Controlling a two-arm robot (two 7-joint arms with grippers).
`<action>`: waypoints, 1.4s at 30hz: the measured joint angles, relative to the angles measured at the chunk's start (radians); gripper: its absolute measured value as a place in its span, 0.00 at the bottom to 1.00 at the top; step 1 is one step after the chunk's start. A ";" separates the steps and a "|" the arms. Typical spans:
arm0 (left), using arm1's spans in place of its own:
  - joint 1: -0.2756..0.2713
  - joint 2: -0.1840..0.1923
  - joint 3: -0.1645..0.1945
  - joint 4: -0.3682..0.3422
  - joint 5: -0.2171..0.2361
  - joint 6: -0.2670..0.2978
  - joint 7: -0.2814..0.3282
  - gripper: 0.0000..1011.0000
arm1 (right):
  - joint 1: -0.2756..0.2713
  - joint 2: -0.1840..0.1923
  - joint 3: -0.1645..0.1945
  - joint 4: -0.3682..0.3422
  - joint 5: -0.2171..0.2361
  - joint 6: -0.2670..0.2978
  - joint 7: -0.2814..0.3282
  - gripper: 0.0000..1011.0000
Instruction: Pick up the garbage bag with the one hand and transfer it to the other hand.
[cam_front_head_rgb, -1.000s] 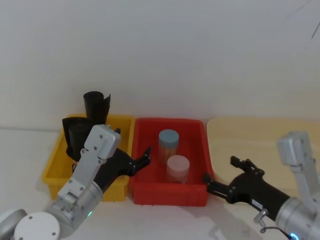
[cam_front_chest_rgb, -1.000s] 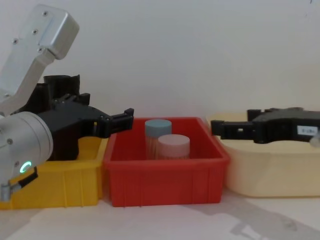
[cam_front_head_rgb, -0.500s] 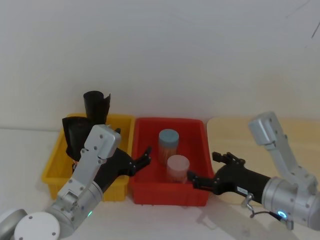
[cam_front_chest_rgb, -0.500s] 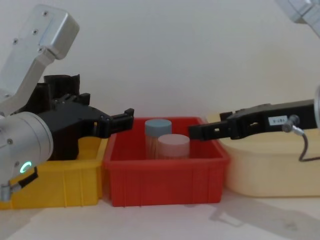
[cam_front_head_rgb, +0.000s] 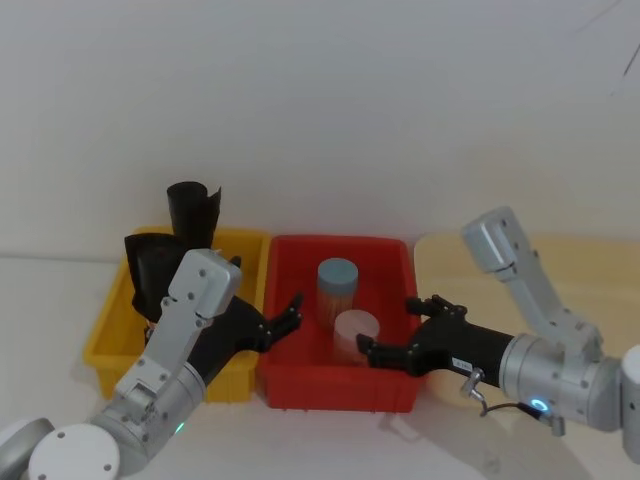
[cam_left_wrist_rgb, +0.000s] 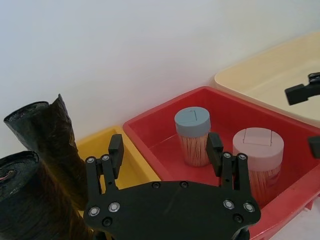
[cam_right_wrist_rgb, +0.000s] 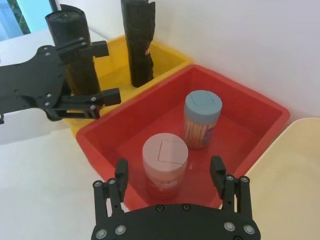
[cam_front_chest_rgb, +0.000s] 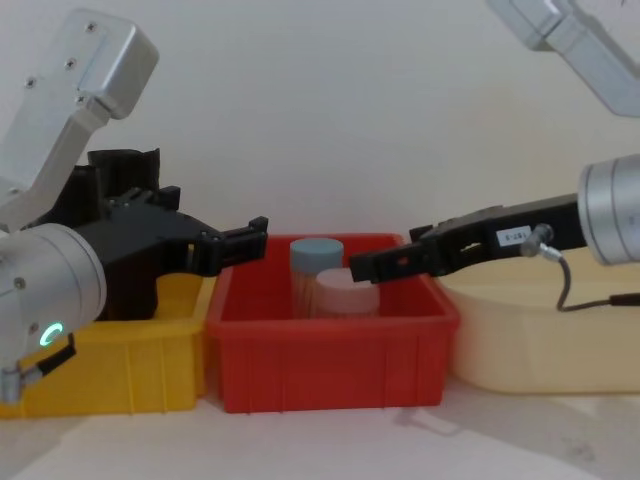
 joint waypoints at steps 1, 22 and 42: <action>0.000 0.000 0.000 0.000 0.000 0.000 0.000 0.99 | 0.000 0.000 0.000 0.000 0.000 0.000 0.000 0.99; 0.000 0.000 0.000 0.000 0.000 0.000 0.000 0.99 | 0.085 -0.054 -0.066 0.134 -0.017 -0.029 0.003 0.99; 0.000 0.000 0.000 0.000 0.000 0.000 0.000 0.99 | 0.116 -0.076 -0.097 0.190 -0.017 -0.052 0.008 0.78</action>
